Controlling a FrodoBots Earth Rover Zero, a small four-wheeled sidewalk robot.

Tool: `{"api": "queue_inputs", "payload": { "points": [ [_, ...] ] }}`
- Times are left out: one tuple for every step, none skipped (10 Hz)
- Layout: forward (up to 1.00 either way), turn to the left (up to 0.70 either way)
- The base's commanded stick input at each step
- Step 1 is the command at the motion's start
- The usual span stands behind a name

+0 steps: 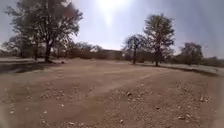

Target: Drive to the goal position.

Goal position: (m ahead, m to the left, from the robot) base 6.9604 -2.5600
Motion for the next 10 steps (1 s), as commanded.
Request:
{"api": "queue_inputs", "payload": {
  "points": [
    [0.5, -0.5],
    [0.5, -0.5],
    [0.5, -0.5],
    [0.5, -0.5],
    [0.5, -0.5],
    [0.5, -0.36],
    [0.5, -0.14],
    [0.5, 0.0],
    [0.5, 0.0],
    [0.5, -0.06]
  ]
}}
